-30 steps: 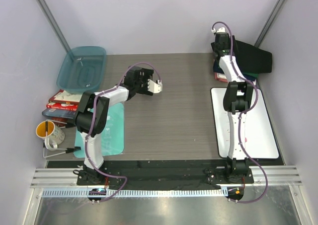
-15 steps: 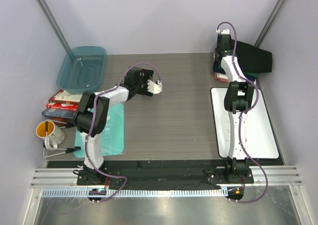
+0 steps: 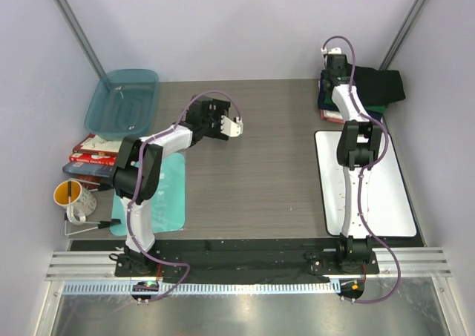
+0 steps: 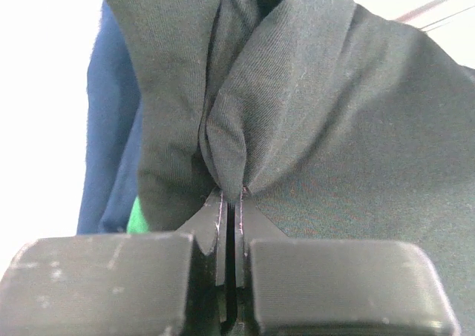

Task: Fold and stack the t-shirts
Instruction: Put the neatly folded tshirt into the corner of the board with the right arm

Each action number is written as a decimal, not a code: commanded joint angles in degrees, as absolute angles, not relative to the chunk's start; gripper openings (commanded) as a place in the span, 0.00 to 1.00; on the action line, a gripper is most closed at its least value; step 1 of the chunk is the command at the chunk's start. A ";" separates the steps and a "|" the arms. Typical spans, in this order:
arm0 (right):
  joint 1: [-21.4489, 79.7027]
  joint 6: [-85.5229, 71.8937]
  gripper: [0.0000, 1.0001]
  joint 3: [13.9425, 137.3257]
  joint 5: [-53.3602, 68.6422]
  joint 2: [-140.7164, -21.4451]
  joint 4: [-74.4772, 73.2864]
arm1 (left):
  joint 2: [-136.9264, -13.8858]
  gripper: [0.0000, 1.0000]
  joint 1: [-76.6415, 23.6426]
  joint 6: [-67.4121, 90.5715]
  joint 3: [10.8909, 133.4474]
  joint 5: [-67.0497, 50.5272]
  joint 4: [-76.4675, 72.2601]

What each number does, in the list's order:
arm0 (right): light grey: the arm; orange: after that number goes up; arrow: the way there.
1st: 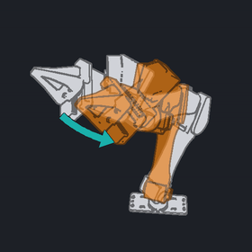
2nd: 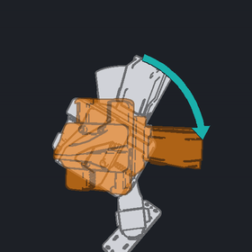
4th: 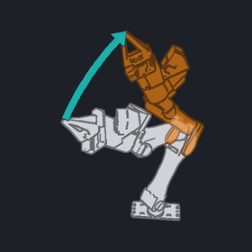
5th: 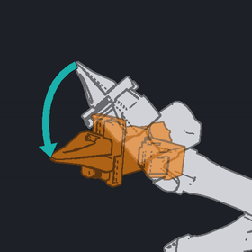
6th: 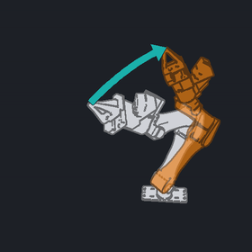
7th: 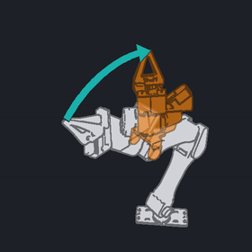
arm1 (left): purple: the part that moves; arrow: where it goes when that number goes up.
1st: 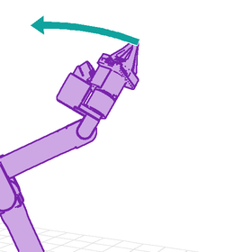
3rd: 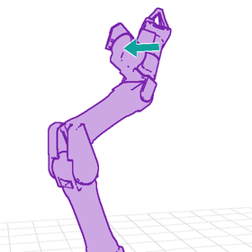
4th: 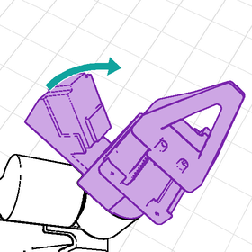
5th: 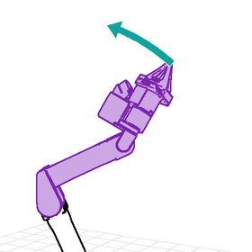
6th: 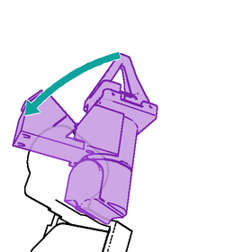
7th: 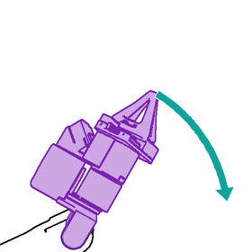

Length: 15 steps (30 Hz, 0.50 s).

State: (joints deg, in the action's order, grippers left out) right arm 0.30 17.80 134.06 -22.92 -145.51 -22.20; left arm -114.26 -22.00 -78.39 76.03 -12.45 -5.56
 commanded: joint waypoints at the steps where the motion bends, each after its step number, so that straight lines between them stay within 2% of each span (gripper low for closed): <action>1: 2.90 15.73 0.01 130.26 -14.95 -138.52 -23.11 | -115.05 0.98 -21.88 -79.28 78.92 -12.92 -4.92; 10: 3.78 15.55 0.01 126.74 -14.23 -134.74 -23.91 | -115.14 0.97 -21.88 -79.63 79.28 -13.18 -4.75; 11: 3.95 15.99 0.07 126.74 -14.67 -135.26 -23.99 | -115.14 0.98 -21.97 -79.45 79.19 -13.18 -4.75; 14: 4.39 18.63 0.60 126.65 -17.31 -135.88 -24.34 | -115.05 0.98 -21.97 -79.45 78.93 -13.18 -4.92; 15: 4.39 19.24 0.65 126.91 -17.75 -135.70 -24.26 | -114.87 0.98 -21.97 -79.45 78.93 -13.18 -4.92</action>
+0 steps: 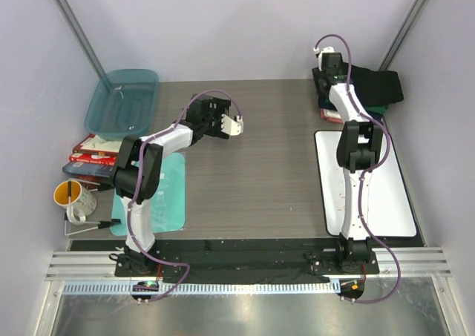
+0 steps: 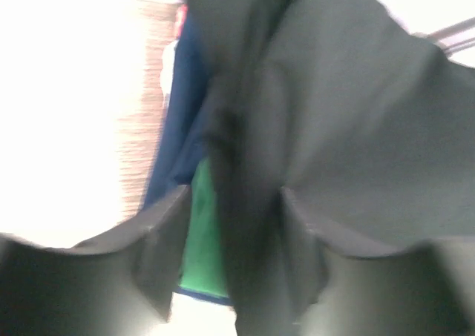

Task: Fold and stack the t-shirts
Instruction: Put the neatly folded tshirt into the corner of the board with the right arm

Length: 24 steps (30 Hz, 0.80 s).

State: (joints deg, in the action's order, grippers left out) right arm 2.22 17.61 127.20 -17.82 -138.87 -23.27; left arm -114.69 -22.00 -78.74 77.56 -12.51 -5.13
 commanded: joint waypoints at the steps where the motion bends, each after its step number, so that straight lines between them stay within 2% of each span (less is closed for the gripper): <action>1: 4.31 19.60 0.69 126.91 -17.84 -135.44 -24.08 | -114.79 0.98 -21.97 -79.37 78.93 -13.01 -5.01; 2: 4.39 19.95 0.77 127.26 -17.84 -135.27 -23.73 | -114.70 0.98 -21.97 -79.37 78.75 -13.01 -5.01; 4: 4.31 21.44 0.83 127.53 -19.06 -134.21 -21.63 | -114.61 0.98 -21.97 -79.36 78.66 -12.75 -5.10; 8: 4.31 27.15 0.81 128.76 -23.98 -132.63 -16.36 | -114.61 0.98 -21.97 -79.54 78.66 -12.83 -5.19; 12: 4.13 38.90 0.77 125.97 -30.22 -131.14 -3.66 | -114.52 0.98 -21.97 -79.72 79.01 -12.83 -5.27; 18: 1.94 61.56 0.80 120.42 -34.97 -132.10 13.85 | -114.70 0.98 -21.97 -79.80 79.28 -12.83 -5.27; 24: -2.71 72.67 0.82 119.79 -36.47 -137.09 21.43 | -114.52 0.98 -21.97 -80.07 79.63 -12.83 -4.75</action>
